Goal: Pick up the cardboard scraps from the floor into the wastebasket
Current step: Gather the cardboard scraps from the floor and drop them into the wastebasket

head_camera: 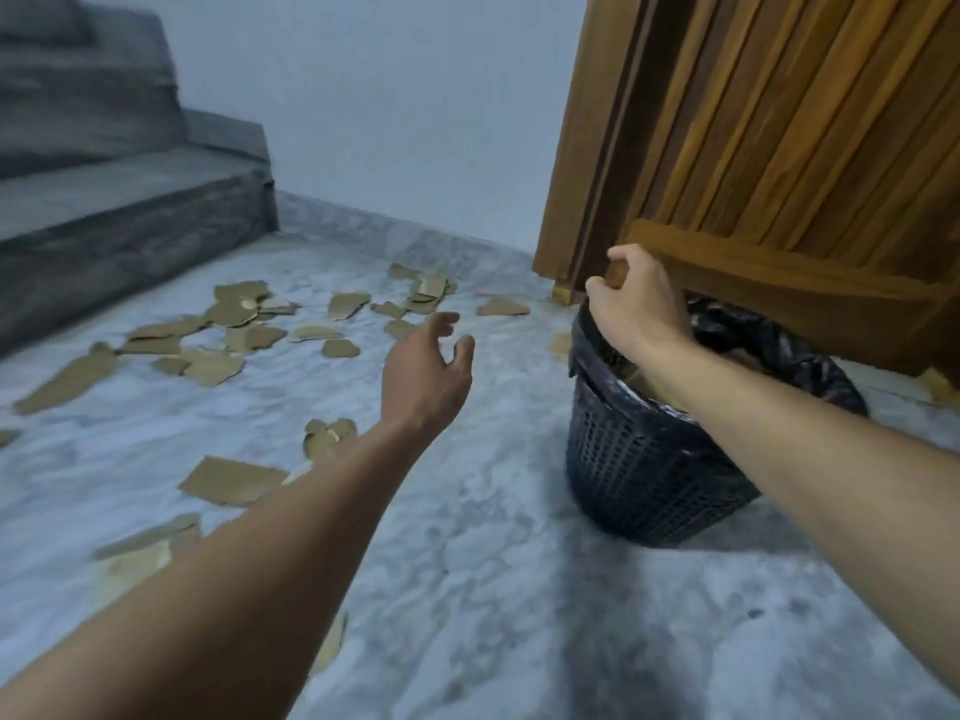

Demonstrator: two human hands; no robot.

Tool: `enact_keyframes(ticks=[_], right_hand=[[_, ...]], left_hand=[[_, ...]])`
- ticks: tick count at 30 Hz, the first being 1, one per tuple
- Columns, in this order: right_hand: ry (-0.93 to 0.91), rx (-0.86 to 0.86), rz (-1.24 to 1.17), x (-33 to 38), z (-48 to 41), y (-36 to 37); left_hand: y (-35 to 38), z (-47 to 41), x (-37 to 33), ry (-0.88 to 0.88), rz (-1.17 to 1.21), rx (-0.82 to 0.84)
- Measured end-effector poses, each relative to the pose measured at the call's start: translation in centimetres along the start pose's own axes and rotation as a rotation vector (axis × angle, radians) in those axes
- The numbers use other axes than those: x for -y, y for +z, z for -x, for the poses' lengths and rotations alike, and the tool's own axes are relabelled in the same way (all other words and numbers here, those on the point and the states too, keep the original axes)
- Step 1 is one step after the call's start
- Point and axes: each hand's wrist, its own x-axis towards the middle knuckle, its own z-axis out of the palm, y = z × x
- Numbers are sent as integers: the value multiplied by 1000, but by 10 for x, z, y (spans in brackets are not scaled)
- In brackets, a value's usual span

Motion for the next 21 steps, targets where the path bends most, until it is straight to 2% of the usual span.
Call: enact_keyframes(ticks=[2, 5, 8, 10, 13, 15, 18, 21], right_hand=[[-142, 96, 9, 23, 20, 43], [-314, 298, 27, 45, 62, 115], [-273, 611, 79, 48, 107, 185], [-247, 831, 147, 42, 137, 224], [-326, 1026, 240, 29, 187, 263], [-433, 1036, 324, 23, 213, 286], [-578, 931, 409, 26, 221, 326], [-679, 848, 333, 38, 213, 357]], left_hand=[[-36, 24, 57, -51, -180, -37], [-93, 72, 139, -187, -435, 2], [-144, 123, 203, -416, -589, 166], [-169, 154, 233, -496, -697, 304], [-187, 185, 260, -538, -731, 314], [-190, 190, 272, -542, -740, 247], [-189, 171, 292, -516, -762, 221], [-184, 146, 307, -467, -737, 231]])
